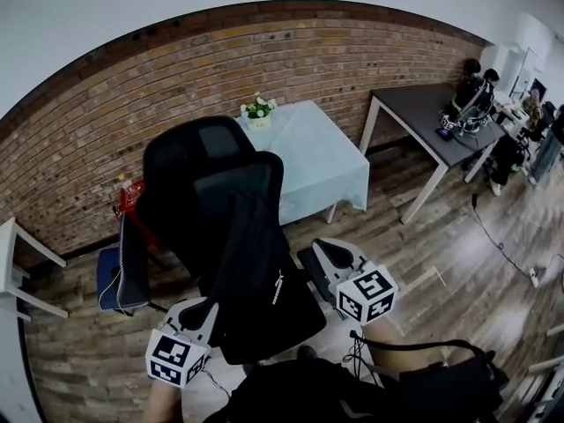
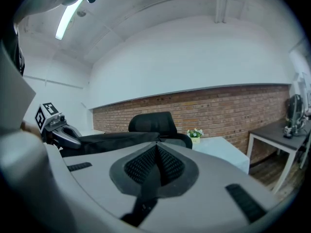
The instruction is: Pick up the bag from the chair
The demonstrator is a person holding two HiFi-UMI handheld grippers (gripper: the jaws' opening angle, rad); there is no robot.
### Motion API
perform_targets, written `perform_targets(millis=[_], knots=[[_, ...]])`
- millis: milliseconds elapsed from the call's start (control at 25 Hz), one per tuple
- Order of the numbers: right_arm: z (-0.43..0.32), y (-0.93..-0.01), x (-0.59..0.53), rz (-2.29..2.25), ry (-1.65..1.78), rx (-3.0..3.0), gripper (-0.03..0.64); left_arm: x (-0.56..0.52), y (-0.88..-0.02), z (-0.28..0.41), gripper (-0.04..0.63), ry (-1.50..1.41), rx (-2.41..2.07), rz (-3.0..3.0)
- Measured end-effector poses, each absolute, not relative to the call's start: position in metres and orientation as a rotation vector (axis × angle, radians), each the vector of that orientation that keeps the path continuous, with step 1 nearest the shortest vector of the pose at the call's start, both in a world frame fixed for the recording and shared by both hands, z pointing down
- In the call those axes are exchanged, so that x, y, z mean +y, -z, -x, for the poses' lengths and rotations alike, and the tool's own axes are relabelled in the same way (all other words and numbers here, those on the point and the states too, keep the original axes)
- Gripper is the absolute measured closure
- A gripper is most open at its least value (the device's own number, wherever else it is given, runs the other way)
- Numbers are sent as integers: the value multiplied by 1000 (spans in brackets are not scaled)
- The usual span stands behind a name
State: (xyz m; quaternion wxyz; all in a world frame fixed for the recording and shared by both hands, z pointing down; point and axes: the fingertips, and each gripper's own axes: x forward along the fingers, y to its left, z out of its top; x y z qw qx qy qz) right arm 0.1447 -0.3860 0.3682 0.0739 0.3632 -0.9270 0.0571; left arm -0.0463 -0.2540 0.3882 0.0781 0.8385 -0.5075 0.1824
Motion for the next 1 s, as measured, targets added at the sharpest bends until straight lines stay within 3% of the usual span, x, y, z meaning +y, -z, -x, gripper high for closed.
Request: perform_targets(millis=[1000], knots=[[-143, -359, -395, -1134, -104, -2770, 600, -259, -375, 54, 560, -550, -1584, -2545]])
